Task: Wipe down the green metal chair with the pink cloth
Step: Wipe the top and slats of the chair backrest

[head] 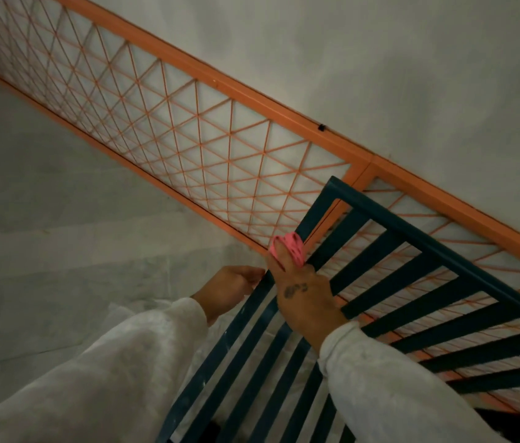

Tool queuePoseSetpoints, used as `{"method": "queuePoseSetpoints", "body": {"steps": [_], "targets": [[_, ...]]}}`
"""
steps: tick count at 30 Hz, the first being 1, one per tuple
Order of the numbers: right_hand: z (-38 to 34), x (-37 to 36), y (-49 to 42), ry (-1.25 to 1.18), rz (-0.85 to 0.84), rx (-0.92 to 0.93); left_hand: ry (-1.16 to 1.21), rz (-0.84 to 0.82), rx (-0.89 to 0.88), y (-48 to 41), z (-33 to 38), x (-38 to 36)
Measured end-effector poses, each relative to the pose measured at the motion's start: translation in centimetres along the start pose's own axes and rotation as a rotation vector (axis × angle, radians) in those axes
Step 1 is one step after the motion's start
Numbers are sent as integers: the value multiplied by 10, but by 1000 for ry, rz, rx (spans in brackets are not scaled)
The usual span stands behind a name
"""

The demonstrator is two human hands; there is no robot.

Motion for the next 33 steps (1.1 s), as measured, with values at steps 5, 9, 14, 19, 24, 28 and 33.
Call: {"method": "queuePoseSetpoints", "body": {"steps": [5,9,14,19,24,28,33], "targets": [[-17,-1,4,-193,-92,149,-119,3,38,-5,-39,6],[40,45,9,71,223,66,-140,0,34,-5,-60,7],[44,31,22,-101,446,-7,-121,-7,13,-5,-61,7],[-43,-62,25,-362,264,162,-11,6,18,-6,-63,12],[-56,-67,38,-834,283,139,50,-14,111,-8,-94,13],[16,-41,61,-1428,697,-395,170,-27,142,-6,-113,11],[33,-45,30,-1887,672,-649,174,40,107,-6,-130,14]]}}
Point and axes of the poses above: each hand's wrist, its own y-axis away from the middle knuckle, its own x-axis out of the back of the hand, z = x × y, the point moved 10 cm from there along -y, towards the middle knuckle, and after that the axes turned 13 degrees about x, right-handed, at the moved point
